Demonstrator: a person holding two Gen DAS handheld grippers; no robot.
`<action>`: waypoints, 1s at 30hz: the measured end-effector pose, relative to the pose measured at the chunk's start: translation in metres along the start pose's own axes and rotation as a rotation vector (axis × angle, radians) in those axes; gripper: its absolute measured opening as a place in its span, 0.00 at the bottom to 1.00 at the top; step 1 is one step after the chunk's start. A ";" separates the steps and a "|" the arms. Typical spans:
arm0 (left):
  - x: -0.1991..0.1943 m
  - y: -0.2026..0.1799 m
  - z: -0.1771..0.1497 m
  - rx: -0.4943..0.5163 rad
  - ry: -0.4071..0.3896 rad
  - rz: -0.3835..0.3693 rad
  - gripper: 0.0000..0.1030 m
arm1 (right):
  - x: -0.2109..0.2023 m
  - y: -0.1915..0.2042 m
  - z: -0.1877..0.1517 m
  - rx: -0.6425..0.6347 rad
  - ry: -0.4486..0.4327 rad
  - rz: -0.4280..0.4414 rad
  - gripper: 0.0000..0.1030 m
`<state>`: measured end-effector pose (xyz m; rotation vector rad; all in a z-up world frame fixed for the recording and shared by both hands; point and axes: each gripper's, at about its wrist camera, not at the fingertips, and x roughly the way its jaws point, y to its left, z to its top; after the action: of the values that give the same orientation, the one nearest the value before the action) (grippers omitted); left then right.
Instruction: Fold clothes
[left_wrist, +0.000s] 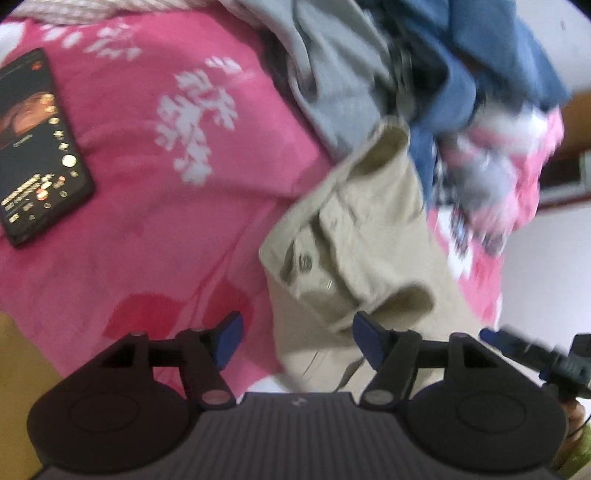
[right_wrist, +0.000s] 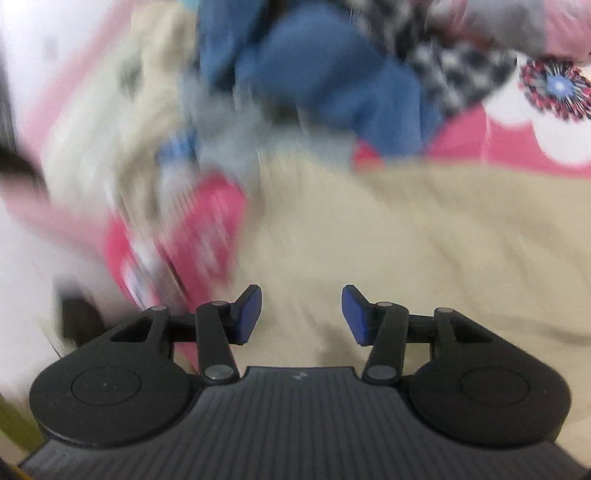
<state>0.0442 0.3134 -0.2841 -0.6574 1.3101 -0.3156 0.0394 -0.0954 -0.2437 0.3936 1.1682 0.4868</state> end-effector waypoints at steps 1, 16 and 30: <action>0.004 -0.003 -0.001 0.008 0.015 0.004 0.65 | 0.008 0.007 -0.006 -0.060 0.011 -0.016 0.47; -0.009 -0.015 -0.029 -0.025 0.070 -0.101 0.66 | 0.081 0.052 -0.039 -0.455 0.147 0.087 0.15; 0.011 0.013 -0.077 -0.176 0.064 -0.085 0.69 | 0.094 0.091 -0.112 -0.512 0.318 0.202 0.19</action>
<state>-0.0282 0.2970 -0.3087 -0.8588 1.3835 -0.2943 -0.0513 0.0374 -0.3063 -0.0144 1.2610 1.0257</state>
